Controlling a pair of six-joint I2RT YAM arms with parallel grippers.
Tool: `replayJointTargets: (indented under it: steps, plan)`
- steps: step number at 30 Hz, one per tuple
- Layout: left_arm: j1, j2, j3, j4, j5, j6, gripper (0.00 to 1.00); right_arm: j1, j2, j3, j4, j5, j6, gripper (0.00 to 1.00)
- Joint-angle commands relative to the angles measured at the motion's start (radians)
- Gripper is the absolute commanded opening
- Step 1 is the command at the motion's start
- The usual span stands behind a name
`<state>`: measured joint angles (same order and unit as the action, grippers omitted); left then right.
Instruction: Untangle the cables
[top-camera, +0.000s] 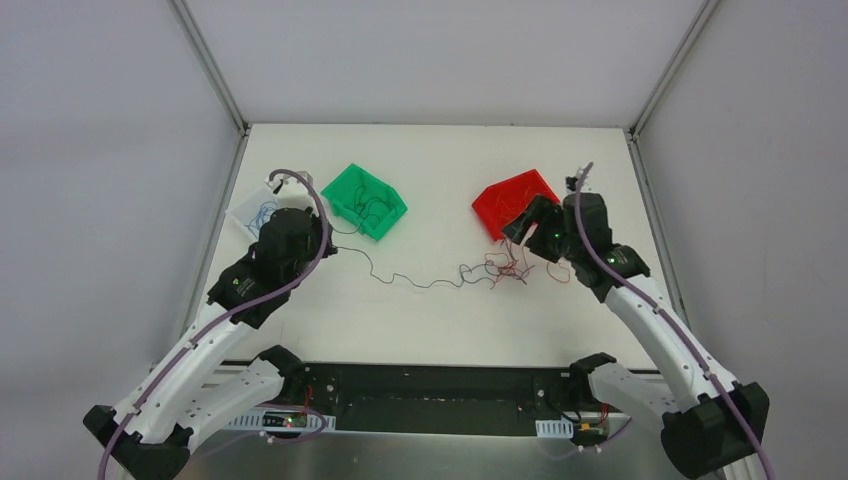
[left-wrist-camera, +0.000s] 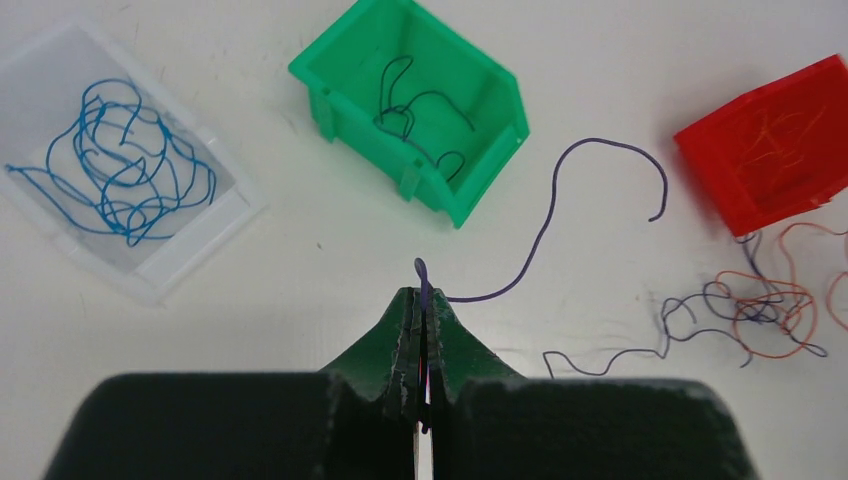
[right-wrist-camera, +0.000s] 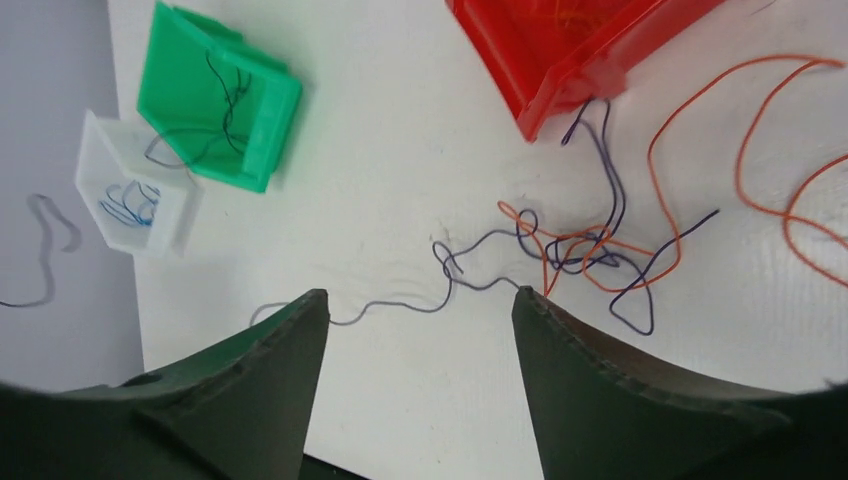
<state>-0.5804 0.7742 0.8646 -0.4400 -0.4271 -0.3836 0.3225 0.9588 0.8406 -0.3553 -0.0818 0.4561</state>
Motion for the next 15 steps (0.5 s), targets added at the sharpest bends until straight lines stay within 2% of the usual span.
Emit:
replayJointTargets:
  steps: [1, 6, 10, 15]
  plan:
    - [0.008, 0.006, 0.095, 0.04, 0.085, 0.041, 0.0, 0.129, 0.099, 0.023, -0.008, 0.113, -0.008, 0.74]
    - [0.008, 0.034, 0.111, 0.058, 0.111, 0.011, 0.0, 0.302, 0.232, 0.008, 0.04, 0.253, 0.025, 0.75]
    - [0.008, 0.04, 0.124, 0.072, 0.096, 0.002, 0.0, 0.34, 0.356, 0.029, -0.018, 0.386, 0.085, 0.8]
    - [0.008, 0.028, 0.132, 0.077, 0.054, 0.033, 0.0, 0.401, 0.472, 0.077, -0.109, 0.599, 0.055, 0.81]
